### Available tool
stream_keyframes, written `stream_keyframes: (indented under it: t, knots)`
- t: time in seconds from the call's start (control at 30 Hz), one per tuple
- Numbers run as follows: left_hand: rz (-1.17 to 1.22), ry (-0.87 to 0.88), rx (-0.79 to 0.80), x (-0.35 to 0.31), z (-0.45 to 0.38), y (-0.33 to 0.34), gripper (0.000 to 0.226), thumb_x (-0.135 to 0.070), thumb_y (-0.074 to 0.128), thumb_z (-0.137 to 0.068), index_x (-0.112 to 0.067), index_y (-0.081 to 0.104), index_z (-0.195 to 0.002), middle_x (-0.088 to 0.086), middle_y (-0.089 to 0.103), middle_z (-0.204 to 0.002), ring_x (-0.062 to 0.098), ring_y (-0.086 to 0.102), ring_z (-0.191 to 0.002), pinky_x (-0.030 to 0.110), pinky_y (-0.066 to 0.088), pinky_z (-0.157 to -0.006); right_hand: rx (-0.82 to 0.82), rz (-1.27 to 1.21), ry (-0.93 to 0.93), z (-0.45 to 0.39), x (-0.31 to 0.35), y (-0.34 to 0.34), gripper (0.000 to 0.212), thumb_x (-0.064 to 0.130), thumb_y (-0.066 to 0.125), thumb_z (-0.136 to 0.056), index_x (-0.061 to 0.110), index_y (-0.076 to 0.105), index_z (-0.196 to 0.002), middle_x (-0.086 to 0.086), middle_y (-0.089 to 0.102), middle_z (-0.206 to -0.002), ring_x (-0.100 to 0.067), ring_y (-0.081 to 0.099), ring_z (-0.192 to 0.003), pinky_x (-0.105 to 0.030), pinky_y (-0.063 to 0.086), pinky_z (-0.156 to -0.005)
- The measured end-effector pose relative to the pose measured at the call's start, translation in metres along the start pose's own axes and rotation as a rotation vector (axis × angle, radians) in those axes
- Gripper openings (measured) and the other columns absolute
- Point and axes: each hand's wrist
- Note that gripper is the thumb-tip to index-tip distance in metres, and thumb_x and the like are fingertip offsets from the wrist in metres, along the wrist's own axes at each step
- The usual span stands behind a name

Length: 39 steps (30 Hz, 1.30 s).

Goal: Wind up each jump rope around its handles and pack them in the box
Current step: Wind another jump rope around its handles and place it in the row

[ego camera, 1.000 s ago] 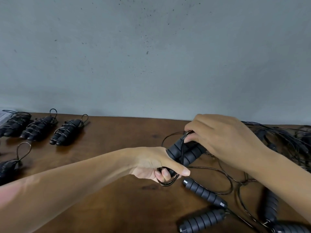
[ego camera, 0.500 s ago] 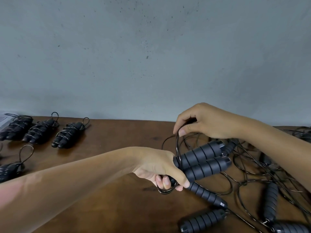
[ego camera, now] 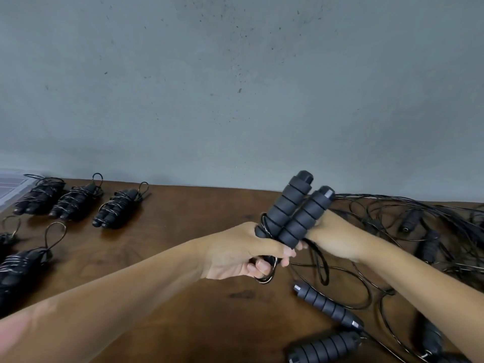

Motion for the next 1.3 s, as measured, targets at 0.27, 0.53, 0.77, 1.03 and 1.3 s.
stream_keyframes:
  t: [0.27, 0.53, 0.77, 1.03, 1.3]
  knots:
    - [0.272, 0.147, -0.217, 0.009, -0.008, -0.014, 0.032, -0.008, 0.064, -0.101, -0.005, 0.053, -0.131, 0.01, 0.062, -0.09, 0.01, 0.035, -0.054, 0.017, 0.03, -0.047, -0.163, -0.011, 0.011, 0.007, -0.008, 0.029, 0.034, 0.008, 0.051, -0.105, 0.033, 0.065, -0.124, 0.018, 0.07, -0.086, -0.012, 0.055, -0.061, -0.021, 0.047, -0.062]
    - [0.365, 0.221, -0.258, 0.008, -0.007, -0.021, 0.016, -0.008, 0.062, -0.102, -0.009, 0.056, -0.117, 0.008, 0.059, -0.088, 0.01, 0.036, -0.056, 0.018, 0.028, -0.05, -0.218, 0.028, 0.107, 0.011, -0.008, 0.041, 0.012, 0.035, 0.056, -0.103, 0.028, 0.065, -0.098, 0.005, 0.073, -0.075, -0.027, 0.068, -0.08, -0.037, 0.05, -0.086]
    - [0.321, 0.235, -0.378, 0.006, -0.006, -0.041, 0.016, -0.013, 0.067, -0.1, -0.01, 0.058, -0.113, 0.008, 0.059, -0.087, 0.012, 0.036, -0.057, 0.019, 0.029, -0.049, -0.043, 0.139, 0.103, 0.02, -0.023, 0.041, 0.016, 0.038, 0.055, -0.102, 0.046, 0.047, -0.114, 0.011, 0.075, -0.088, -0.028, 0.066, -0.082, -0.039, 0.051, -0.083]
    - [0.048, 0.125, -0.631, 0.024, -0.008, -0.065, 0.038, -0.023, 0.082, -0.091, -0.006, 0.061, -0.118, 0.008, 0.065, -0.084, 0.013, 0.048, -0.055, 0.023, 0.041, -0.052, -0.235, 0.365, 0.011, 0.017, -0.019, 0.04, 0.011, 0.039, 0.05, -0.105, 0.042, 0.056, -0.096, 0.015, 0.067, -0.081, -0.003, 0.063, -0.078, -0.028, 0.053, -0.074]
    - [-0.548, 0.009, -0.567, 0.032, -0.016, -0.059, 0.044, -0.036, 0.089, -0.081, -0.018, 0.062, -0.11, -0.001, 0.063, -0.065, 0.013, 0.049, -0.047, 0.022, 0.045, -0.053, -0.375, 0.988, -0.284, -0.001, 0.005, 0.032, 0.037, 0.052, 0.037, -0.101, 0.027, 0.062, -0.092, 0.01, 0.061, -0.081, -0.014, 0.061, -0.068, -0.035, 0.05, -0.054]
Point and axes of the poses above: each hand's wrist, its own z-axis away from the middle knuckle, its own y-axis out of the palm, x = y × z
